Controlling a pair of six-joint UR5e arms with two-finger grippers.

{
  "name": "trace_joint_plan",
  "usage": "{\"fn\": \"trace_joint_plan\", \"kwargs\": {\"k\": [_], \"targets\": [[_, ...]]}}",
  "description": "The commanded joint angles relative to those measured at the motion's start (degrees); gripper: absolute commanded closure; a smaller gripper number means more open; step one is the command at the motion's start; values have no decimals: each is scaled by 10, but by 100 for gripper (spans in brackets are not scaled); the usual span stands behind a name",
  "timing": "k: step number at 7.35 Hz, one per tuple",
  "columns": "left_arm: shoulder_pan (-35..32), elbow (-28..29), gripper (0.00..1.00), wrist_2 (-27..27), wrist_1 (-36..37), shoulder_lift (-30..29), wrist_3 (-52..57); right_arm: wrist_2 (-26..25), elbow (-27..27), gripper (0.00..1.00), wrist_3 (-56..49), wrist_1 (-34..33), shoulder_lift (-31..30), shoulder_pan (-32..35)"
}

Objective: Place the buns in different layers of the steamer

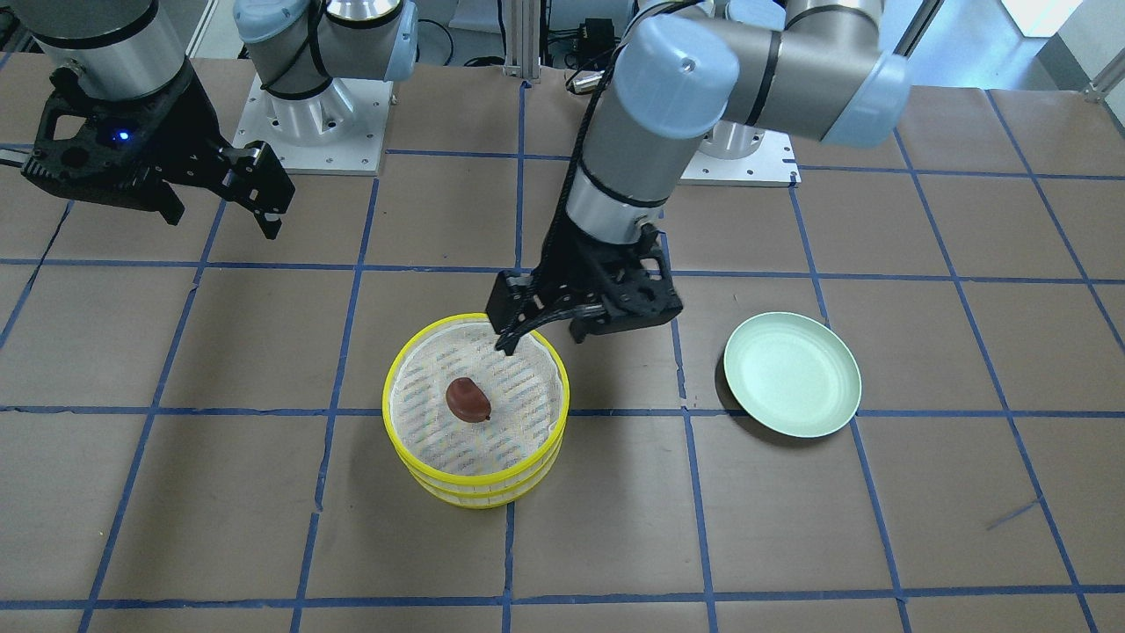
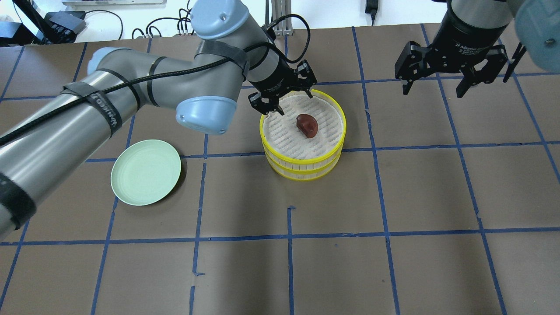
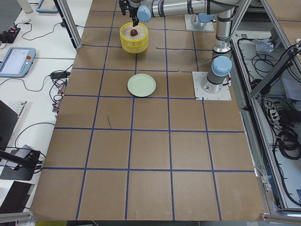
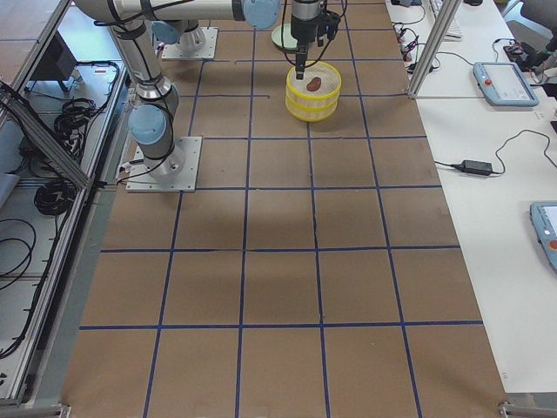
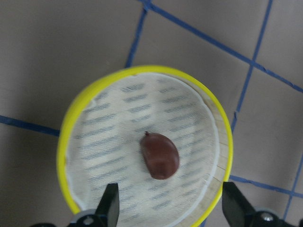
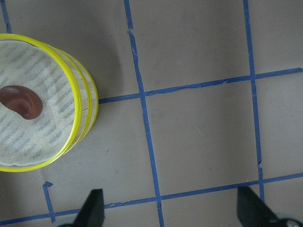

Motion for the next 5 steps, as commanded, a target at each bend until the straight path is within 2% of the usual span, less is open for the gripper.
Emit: {"fn": "trace_joint_plan", "kwargs": {"k": [1, 2, 3, 5], "targets": [[98, 0, 4, 63, -180, 95, 209, 20, -1, 1, 0, -1, 3, 2], [157, 10, 0, 104, -239, 136, 300, 20, -11, 0, -1, 0, 6, 2], [187, 24, 0, 110, -292, 150, 363, 19, -27, 0, -1, 3, 17, 2], [183, 70, 0, 115, -379, 136, 370, 19, -33, 0, -2, 29, 20, 6]]}}
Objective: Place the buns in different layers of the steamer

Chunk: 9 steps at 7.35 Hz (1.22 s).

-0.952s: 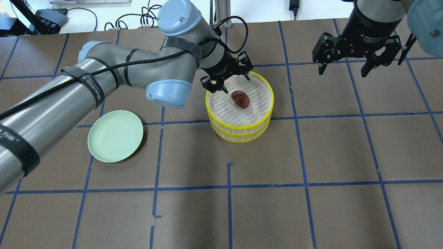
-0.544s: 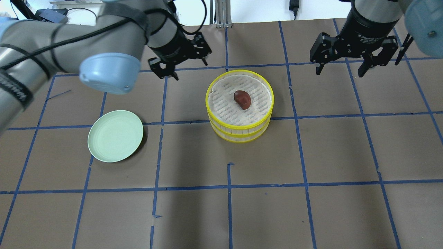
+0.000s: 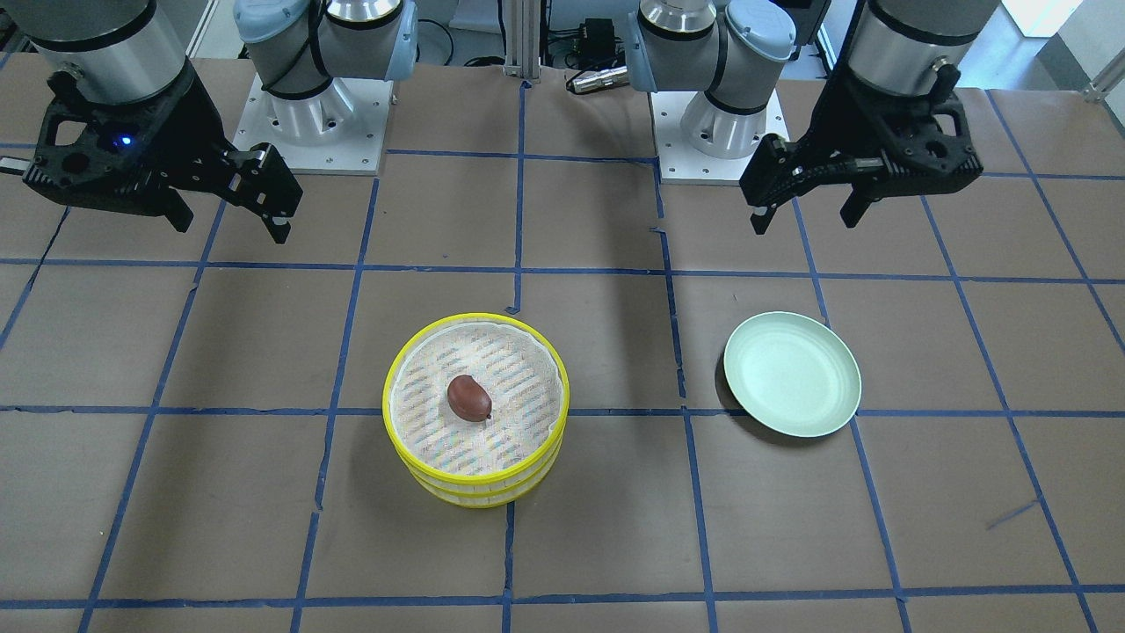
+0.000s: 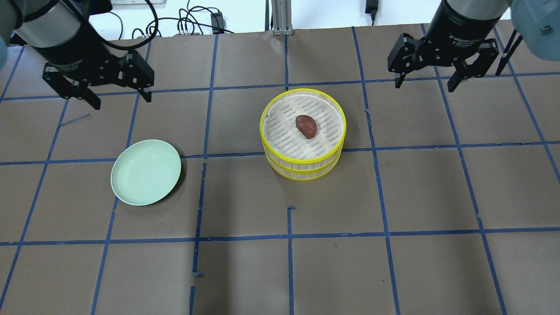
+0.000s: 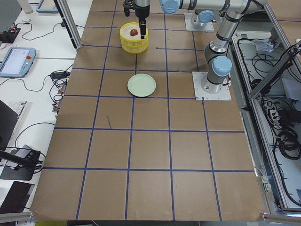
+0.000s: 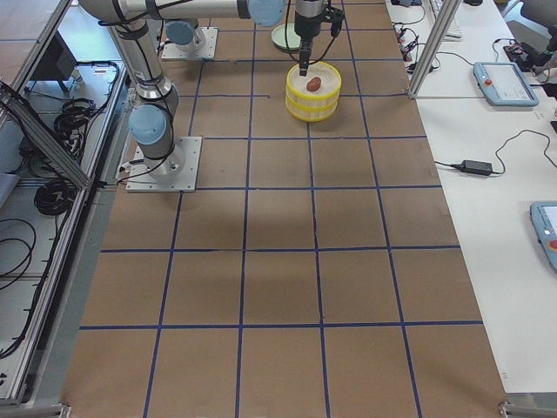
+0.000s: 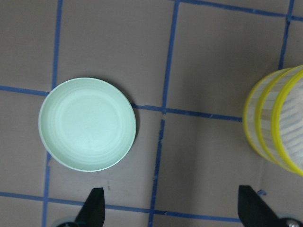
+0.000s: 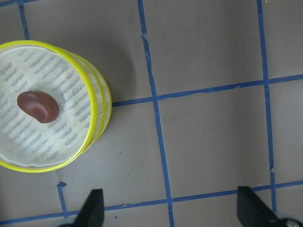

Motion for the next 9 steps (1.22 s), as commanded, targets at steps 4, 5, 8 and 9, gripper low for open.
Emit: {"fn": "trace_joint_plan", "kwargs": {"k": [4, 5, 8, 9], "targets": [[-53, 19, 0, -15, -47, -38, 9, 1, -42, 0, -16, 18, 38, 4], [-59, 15, 0, -15, -29, -37, 6, -6, -34, 0, -11, 19, 27, 11], [-62, 12, 0, -18, -8, -46, 8, -6, -23, 0, -11, 19, 18, 15], [-62, 12, 0, -21, -3, -48, 5, -7, -23, 0, -11, 19, 18, 15]]}}
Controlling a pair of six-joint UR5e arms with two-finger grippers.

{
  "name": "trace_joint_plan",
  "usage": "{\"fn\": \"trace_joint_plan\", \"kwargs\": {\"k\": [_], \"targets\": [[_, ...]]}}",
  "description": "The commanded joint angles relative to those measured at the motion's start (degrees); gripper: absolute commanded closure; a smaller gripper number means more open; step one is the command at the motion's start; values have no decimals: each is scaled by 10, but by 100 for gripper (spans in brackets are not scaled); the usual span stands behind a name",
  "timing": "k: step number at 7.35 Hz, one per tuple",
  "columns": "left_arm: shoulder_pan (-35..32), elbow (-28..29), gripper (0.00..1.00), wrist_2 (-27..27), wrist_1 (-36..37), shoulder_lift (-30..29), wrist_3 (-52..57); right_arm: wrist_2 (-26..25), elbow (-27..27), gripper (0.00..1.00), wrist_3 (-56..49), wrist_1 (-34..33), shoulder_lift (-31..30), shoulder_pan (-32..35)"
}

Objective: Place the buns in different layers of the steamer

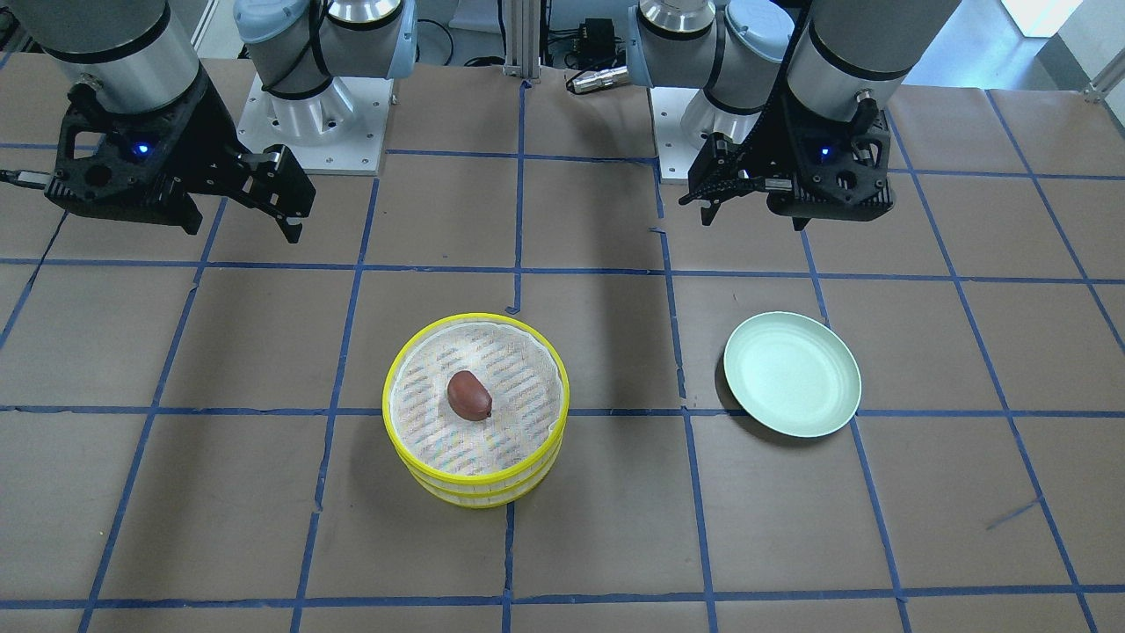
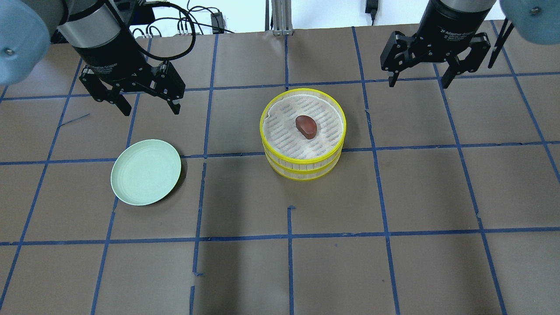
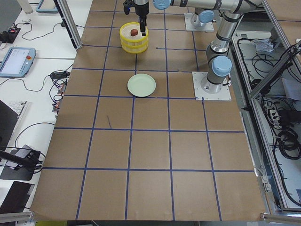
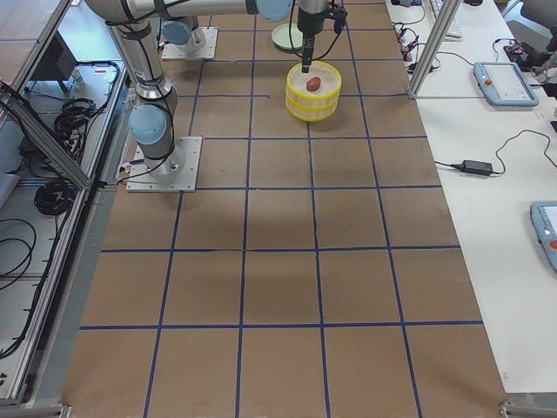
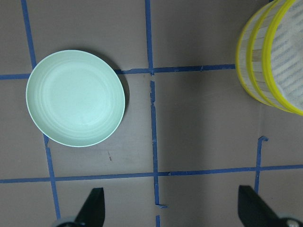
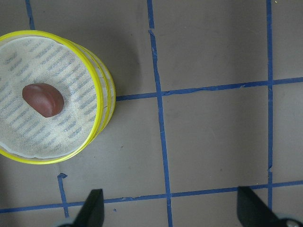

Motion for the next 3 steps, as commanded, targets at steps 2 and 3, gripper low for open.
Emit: {"fn": "trace_joint_plan", "kwargs": {"k": [2, 3], "targets": [[-1, 2, 0, -4, 7, -3, -1, -1, 1, 0, 0, -1, -1, 1], [0, 1, 0, -3, 7, -4, -2, -1, 1, 0, 0, -1, -1, 1]]}}
